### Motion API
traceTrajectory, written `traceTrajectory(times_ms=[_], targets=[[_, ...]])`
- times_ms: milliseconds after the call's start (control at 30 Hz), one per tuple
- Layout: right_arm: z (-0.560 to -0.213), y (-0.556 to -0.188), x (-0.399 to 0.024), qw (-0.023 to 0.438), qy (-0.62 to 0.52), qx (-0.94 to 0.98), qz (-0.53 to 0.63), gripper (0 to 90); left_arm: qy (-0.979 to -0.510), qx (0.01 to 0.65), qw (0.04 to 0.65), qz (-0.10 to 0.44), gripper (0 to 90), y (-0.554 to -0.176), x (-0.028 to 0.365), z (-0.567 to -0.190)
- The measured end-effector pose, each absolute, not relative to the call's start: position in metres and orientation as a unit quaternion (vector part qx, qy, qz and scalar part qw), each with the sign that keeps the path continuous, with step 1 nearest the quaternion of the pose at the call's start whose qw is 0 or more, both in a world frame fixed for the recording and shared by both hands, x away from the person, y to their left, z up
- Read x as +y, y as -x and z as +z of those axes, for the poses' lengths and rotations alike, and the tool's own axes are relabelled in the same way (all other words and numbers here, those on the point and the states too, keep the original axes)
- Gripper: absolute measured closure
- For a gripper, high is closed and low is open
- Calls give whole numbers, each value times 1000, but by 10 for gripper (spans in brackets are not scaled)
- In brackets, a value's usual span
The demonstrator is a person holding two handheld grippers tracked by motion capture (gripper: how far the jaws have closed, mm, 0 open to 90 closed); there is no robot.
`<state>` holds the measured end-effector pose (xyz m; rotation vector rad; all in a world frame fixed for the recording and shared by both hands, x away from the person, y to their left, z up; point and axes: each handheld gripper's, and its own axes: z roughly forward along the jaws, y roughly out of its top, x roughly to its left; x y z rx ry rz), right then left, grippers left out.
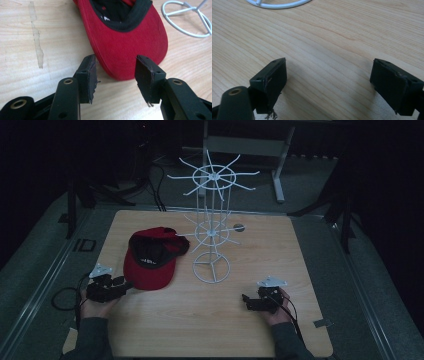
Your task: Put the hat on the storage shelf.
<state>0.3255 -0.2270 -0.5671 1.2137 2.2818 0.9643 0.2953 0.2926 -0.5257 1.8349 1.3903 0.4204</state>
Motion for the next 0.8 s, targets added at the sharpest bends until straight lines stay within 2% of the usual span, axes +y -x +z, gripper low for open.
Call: traceTrajectory(times_ms=[267,800], targets=[[-567,-325,-227,190,-432,812,343,137,-726,549,387,147,497,-313,289,-529],[-567,-325,-227,189,-434,811,343,137,-730,555,384,107,541,-337,281,-549]])
